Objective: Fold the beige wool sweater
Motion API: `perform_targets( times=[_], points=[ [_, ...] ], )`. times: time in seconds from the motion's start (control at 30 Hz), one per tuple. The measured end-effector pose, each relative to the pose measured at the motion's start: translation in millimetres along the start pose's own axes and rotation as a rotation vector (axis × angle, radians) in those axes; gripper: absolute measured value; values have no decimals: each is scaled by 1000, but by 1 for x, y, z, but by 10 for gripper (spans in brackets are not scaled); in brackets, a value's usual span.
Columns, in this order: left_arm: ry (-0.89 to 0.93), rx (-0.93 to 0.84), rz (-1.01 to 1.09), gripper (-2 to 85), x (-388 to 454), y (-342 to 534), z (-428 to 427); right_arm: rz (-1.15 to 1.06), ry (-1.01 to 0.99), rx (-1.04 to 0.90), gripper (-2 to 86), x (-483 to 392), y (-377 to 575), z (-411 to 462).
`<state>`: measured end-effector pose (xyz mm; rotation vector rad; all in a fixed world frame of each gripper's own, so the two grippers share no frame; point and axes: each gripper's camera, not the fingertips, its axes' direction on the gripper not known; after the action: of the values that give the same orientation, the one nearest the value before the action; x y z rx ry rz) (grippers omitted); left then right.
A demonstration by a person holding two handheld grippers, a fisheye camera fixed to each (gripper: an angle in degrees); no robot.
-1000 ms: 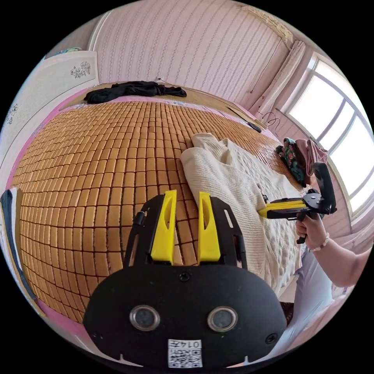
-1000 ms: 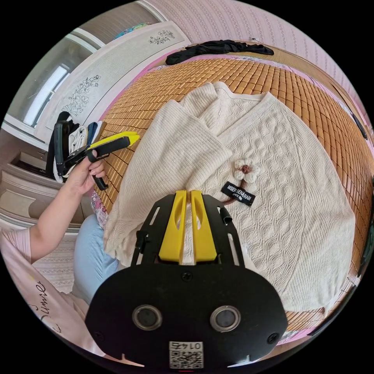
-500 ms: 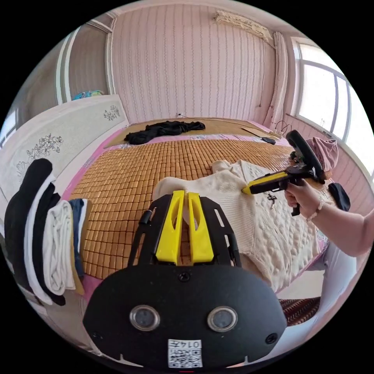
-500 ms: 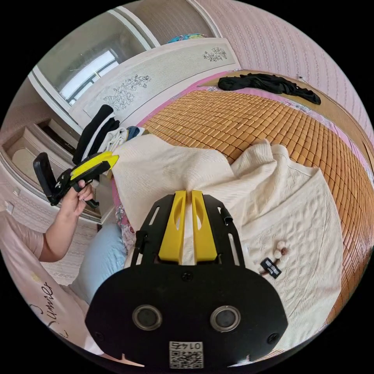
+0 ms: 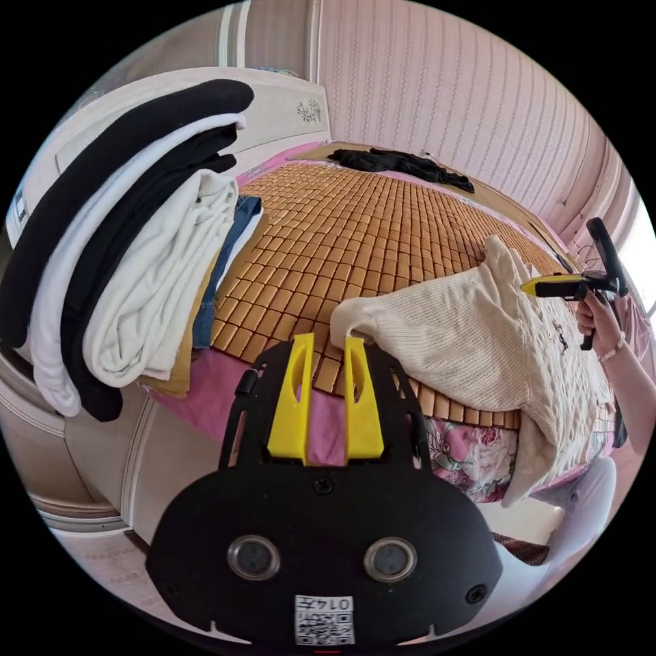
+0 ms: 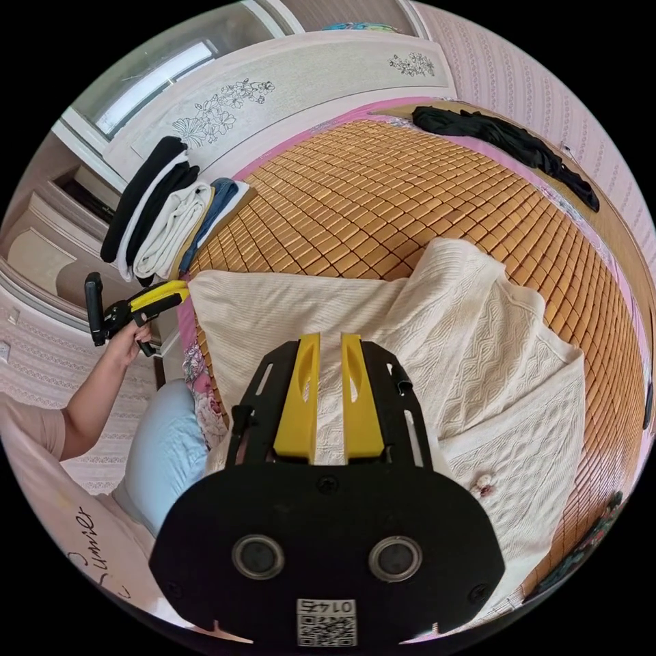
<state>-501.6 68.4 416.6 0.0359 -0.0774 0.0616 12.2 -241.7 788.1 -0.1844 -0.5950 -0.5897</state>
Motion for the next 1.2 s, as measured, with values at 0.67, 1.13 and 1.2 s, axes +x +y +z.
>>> perform_targets(
  times=[0.67, 1.13, 1.2],
  points=[
    [-318, -148, 197, 41, -13, -42, -42, -91, 72, -32, 5, -49, -81, 45],
    [-131, -169, -45, 57, -40, 0, -12, -58, 80, -69, 52, -44, -66, 26],
    [-101, -160, -55, 59, -41, -7, -6, -59, 90, -65, 52, -46, -69, 24]
  ],
)
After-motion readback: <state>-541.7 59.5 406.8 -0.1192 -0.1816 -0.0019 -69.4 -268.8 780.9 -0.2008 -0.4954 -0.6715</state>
